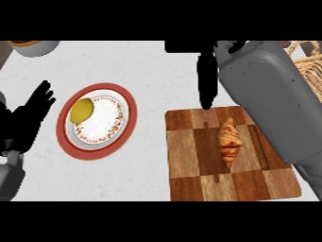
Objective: Pick the croissant from the cutting board and place it in the basket
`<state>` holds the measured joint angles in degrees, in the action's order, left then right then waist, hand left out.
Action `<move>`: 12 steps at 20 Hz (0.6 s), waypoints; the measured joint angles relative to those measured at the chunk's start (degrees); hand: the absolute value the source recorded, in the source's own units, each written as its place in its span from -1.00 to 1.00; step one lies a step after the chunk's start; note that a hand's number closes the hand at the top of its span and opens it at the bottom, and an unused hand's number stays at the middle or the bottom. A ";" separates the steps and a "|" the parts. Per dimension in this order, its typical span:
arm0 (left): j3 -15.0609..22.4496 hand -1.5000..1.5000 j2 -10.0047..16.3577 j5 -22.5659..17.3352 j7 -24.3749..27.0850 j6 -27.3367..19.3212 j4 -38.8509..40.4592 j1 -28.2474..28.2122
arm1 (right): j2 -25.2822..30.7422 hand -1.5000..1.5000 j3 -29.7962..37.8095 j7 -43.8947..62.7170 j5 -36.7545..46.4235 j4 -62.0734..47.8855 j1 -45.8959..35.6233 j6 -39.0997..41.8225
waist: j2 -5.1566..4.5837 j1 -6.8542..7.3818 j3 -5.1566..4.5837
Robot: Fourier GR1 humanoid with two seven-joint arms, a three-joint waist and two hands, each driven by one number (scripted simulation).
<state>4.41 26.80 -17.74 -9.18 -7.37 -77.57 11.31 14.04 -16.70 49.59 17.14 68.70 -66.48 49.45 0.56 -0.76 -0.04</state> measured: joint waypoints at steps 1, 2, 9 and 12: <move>-0.30 0.00 0.20 -0.07 -0.30 0.25 0.11 0.00 | 0.46 -1.00 0.92 0.34 -1.26 1.75 1.24 0.45 | 0.04 -0.21 0.01; -0.45 0.00 0.01 0.07 0.13 0.32 0.20 -0.40 | 0.57 -1.00 1.79 1.07 -2.46 3.69 2.23 0.58 | 0.08 -0.34 0.02; -1.71 0.00 -0.57 1.27 1.13 0.92 0.63 -0.84 | 4.55 -1.00 4.53 2.47 -5.58 19.57 13.98 1.41 | -0.09 -0.37 0.03; -2.19 0.00 -0.99 1.71 0.56 1.30 1.41 0.52 | 5.79 -1.00 3.95 1.43 -3.64 24.44 20.41 1.69 | -0.26 -0.11 0.04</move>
<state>2.22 25.81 -16.02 -8.62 -6.07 -76.16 11.84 19.83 -12.75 51.02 13.50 93.14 -46.07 51.14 0.30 -0.87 0.00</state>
